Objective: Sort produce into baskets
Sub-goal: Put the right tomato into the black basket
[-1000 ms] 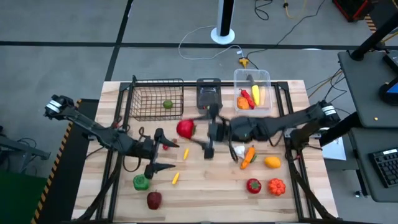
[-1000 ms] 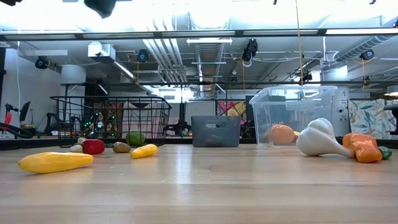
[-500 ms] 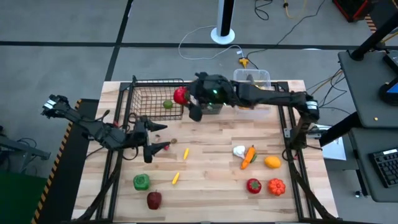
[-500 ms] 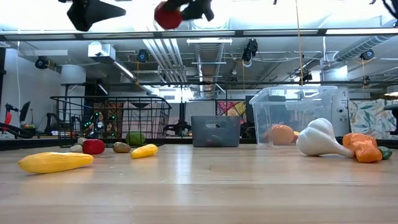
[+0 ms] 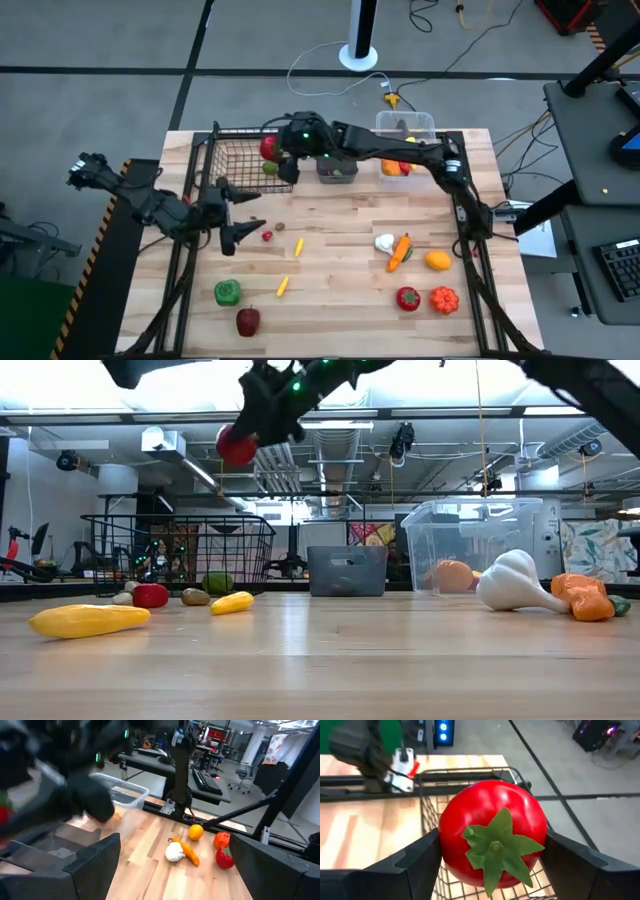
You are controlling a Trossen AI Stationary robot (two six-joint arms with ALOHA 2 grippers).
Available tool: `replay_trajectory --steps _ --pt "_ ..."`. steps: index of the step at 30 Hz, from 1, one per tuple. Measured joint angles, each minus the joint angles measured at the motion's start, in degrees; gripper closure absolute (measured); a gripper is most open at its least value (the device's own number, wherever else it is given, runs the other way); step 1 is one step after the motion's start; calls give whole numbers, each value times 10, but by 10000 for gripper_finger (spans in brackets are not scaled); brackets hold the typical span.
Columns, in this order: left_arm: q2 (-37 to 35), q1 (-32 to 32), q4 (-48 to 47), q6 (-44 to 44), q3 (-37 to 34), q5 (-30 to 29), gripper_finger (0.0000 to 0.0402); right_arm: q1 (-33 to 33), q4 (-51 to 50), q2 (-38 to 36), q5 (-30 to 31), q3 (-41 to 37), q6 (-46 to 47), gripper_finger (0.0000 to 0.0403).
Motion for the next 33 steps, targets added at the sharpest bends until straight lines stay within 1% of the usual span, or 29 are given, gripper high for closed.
replay_trajectory --steps 4,7,11,17,22,25,29,33 --pt "0 0 -59 12 41 -15 48 -12 -16 39 0 33 2 109" --pt "4 0 -74 22 56 -18 48 -18 -20 63 0 49 5 109" --pt "6 0 -85 29 62 -18 48 -25 -24 92 0 65 15 109" --pt "6 0 -88 30 56 -18 48 -33 -23 124 0 66 34 109" --pt "6 0 -87 28 52 -18 48 -38 -24 140 0 66 47 109" --pt "6 0 -87 28 52 -18 48 -38 -28 143 -7 66 28 109" --pt "6 0 -87 28 51 -18 48 -38 -43 143 -45 66 -7 109" --pt "6 0 -88 28 51 -18 48 -38 -52 143 -46 66 -19 109"
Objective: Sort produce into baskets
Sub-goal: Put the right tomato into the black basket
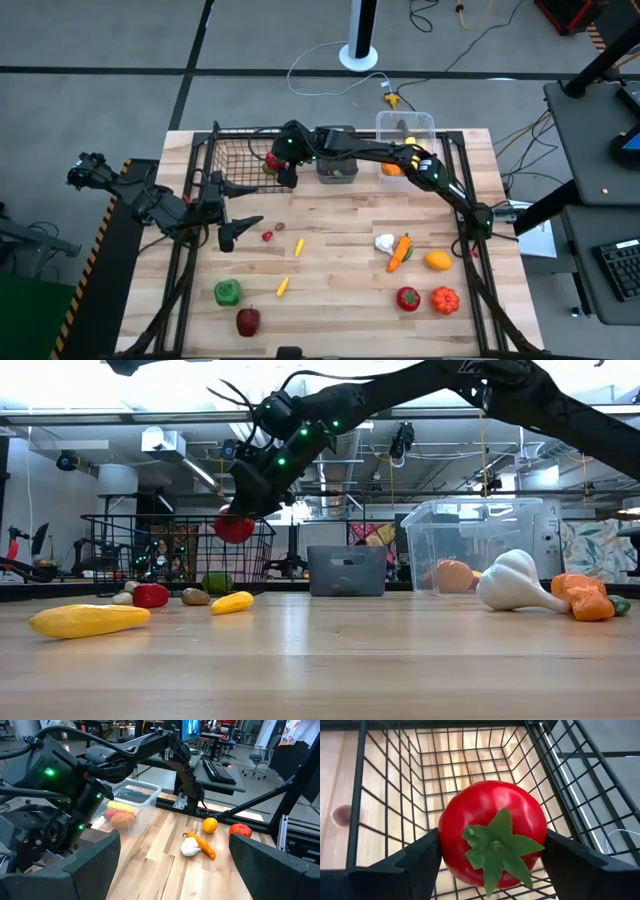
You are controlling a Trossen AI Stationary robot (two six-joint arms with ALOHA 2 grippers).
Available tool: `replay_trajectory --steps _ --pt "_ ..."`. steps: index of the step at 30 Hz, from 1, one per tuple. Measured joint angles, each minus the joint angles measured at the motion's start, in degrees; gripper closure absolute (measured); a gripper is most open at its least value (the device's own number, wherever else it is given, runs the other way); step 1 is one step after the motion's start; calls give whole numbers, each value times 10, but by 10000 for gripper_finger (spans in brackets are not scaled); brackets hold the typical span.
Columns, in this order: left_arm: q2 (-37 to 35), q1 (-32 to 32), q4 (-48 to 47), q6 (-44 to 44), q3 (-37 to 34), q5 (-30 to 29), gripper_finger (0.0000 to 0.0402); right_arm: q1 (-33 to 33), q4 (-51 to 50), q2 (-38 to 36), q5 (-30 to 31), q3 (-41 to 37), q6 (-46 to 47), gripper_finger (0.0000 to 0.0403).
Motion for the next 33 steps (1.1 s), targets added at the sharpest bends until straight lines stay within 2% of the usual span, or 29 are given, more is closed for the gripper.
replay_trajectory --steps 33 --pt "26 0 -3 0 0 0 48 0 -24 1 -14 -6 -34 96"
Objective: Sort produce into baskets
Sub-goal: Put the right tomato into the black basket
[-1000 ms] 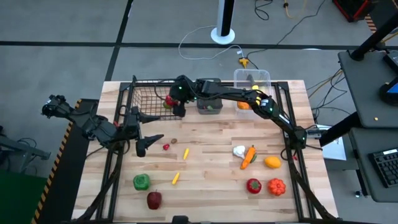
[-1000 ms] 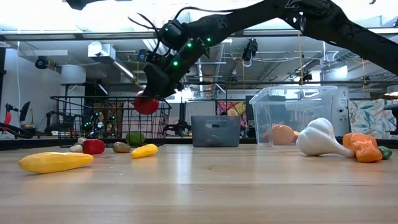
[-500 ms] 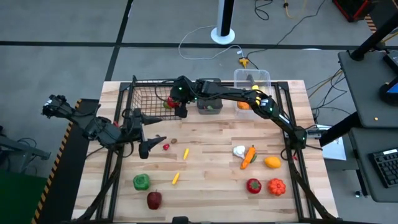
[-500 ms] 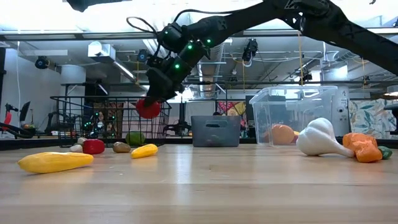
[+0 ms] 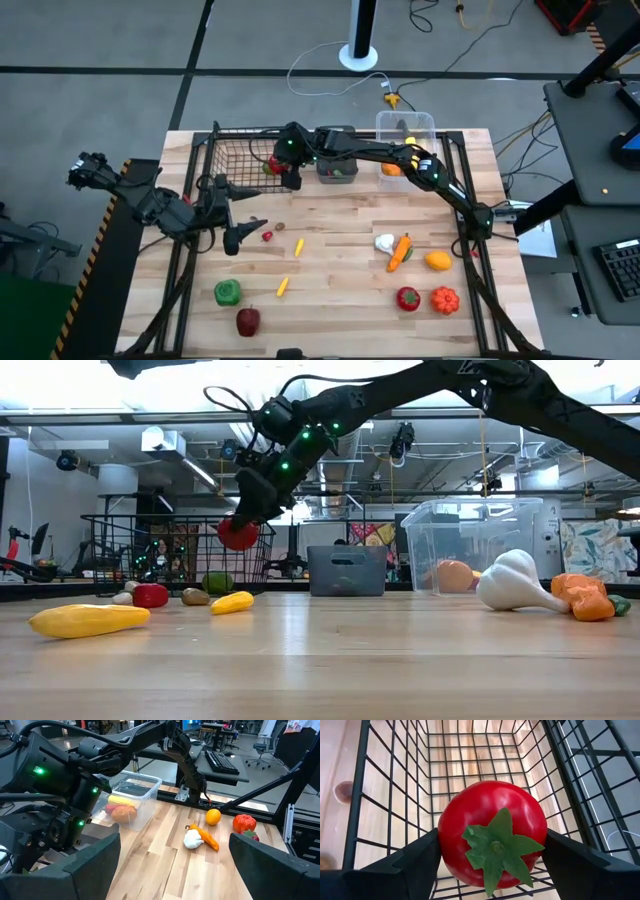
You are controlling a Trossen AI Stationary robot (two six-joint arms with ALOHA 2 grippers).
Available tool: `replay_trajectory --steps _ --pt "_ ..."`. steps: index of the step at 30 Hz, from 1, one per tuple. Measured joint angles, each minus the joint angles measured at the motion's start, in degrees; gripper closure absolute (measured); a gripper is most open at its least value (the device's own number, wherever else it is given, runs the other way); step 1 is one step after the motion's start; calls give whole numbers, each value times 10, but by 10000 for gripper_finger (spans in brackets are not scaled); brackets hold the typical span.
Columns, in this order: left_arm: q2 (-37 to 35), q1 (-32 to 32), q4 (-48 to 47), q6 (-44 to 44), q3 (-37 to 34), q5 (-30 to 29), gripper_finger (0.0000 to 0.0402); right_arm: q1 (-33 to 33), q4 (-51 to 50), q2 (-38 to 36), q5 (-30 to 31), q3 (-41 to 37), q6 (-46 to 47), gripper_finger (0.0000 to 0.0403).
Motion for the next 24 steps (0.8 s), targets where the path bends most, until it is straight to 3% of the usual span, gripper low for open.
replay_trajectory --steps 15,24 --pt "0 0 -3 0 0 0 48 0 0 0 0 0 2 96" --pt "0 0 -3 0 0 0 48 0 -2 0 0 0 8 63"
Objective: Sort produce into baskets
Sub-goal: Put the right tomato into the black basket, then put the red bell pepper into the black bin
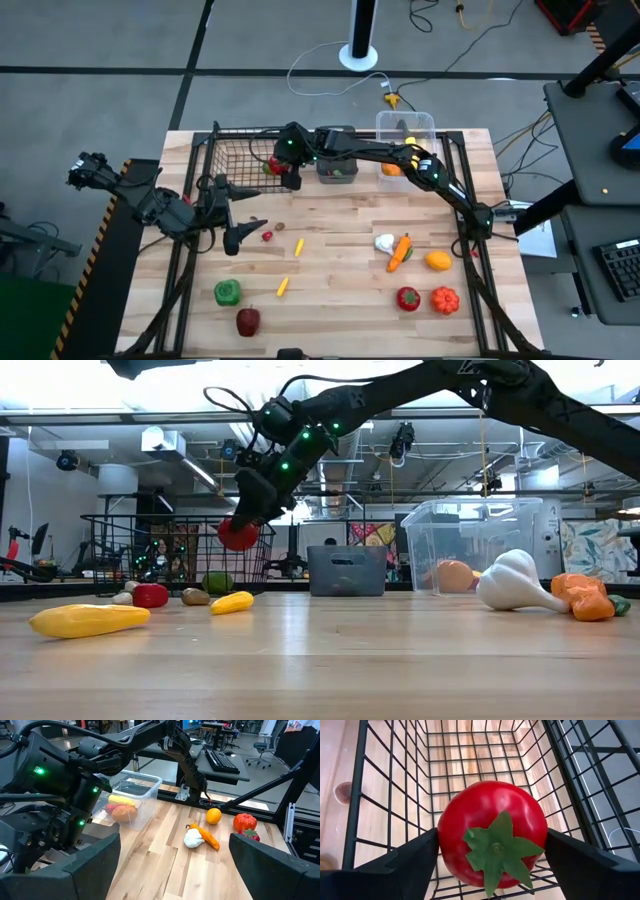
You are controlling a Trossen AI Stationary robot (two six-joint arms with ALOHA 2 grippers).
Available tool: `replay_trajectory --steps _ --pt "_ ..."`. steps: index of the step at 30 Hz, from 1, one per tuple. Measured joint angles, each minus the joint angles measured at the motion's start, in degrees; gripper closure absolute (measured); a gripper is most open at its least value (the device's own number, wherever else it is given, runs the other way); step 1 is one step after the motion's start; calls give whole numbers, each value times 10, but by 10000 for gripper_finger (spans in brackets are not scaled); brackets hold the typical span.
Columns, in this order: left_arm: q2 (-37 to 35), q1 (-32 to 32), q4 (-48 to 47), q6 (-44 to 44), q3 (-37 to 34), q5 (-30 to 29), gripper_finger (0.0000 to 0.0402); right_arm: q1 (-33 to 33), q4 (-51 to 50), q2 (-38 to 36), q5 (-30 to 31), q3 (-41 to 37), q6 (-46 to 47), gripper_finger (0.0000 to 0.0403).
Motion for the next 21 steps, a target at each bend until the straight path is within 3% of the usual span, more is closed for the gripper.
replay_trajectory --steps 21 --pt "1 0 -26 -25 0 0 48 0 -14 -34 0 -1 -7 57"
